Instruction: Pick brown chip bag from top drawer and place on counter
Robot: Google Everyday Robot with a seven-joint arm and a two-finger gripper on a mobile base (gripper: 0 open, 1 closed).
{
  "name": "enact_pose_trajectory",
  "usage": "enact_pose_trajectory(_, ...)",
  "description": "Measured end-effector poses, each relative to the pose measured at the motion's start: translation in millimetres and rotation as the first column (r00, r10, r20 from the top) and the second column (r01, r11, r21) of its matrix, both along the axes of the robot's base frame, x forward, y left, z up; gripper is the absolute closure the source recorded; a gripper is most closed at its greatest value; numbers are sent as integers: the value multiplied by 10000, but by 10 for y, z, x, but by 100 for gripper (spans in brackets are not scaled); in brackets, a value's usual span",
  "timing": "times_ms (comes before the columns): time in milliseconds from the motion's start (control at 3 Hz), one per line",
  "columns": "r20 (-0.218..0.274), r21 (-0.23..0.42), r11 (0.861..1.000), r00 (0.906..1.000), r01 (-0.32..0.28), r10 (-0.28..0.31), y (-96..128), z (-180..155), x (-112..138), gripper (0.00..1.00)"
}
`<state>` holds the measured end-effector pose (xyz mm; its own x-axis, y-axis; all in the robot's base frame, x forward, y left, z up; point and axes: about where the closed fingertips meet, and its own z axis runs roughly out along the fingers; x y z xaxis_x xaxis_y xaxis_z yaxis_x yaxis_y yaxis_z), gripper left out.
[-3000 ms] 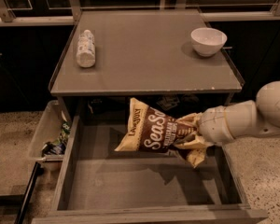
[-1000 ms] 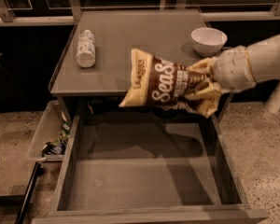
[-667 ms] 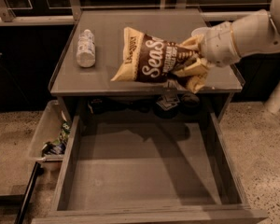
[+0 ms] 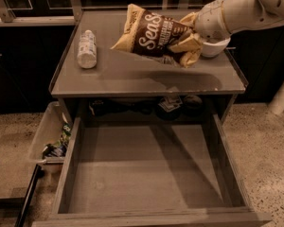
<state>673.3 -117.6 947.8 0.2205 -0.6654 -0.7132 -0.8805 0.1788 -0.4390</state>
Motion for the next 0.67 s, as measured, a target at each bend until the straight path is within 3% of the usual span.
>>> enact_pose_trajectory(333,-196,568,9898,9914,1307,-1298,-194,-148,246,100)
enact_pose_trajectory(667,-127,989,9759,9809,1946,-1943,-257,-358,433,100)
